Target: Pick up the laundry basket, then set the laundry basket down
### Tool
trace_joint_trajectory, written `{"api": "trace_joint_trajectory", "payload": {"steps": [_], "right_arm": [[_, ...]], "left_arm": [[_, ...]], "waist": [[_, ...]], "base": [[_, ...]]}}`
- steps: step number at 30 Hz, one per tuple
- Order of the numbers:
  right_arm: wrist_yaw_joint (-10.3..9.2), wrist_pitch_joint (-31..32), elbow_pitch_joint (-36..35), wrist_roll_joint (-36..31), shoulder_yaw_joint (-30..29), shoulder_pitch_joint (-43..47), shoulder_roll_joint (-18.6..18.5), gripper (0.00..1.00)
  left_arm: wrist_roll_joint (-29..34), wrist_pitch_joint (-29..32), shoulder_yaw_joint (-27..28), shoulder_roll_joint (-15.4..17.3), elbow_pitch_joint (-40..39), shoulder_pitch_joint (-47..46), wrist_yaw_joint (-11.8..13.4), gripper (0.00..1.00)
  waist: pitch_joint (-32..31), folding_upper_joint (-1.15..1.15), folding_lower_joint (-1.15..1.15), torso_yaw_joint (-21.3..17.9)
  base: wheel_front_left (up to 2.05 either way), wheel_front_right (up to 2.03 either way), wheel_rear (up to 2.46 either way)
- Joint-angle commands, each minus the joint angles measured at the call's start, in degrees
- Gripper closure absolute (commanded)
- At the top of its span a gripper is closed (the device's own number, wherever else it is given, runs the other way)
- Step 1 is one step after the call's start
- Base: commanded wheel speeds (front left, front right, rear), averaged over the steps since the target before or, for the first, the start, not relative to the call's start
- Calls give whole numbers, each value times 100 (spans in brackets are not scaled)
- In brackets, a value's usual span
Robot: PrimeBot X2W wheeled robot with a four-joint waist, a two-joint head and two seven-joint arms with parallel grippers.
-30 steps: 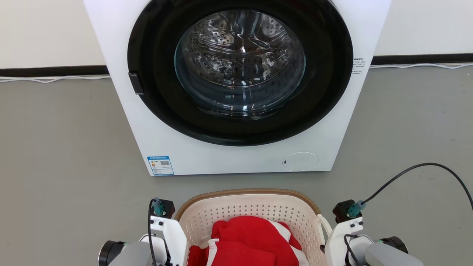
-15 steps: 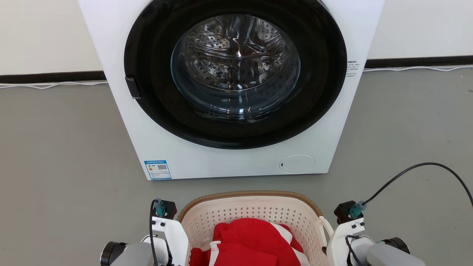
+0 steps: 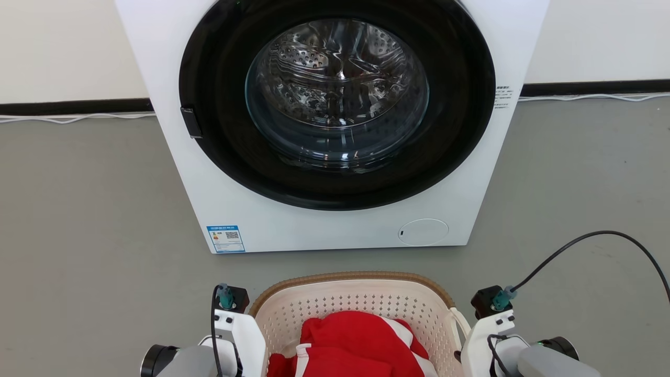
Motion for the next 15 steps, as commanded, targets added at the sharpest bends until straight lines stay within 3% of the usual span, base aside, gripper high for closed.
{"api": "trace_joint_trajectory", "payload": {"steps": [1,9,15], "right_arm": [[43,-71,-66,-32,46,-152,-112,100],[43,-275,-115,-100,70,-253,-165,100],[43,-721,-82,-229,79,-459,-261,100]], "left_arm": [[5,-97,69,251,-60,-163,12,100],[-23,-316,67,239,-62,-275,113,100],[78,-674,-9,225,-75,-587,277,100]], "waist": [[4,0,0,8],[183,0,0,35],[751,0,0,57]], "base": [[0,0,0],[0,0,0],[0,0,0]]}}
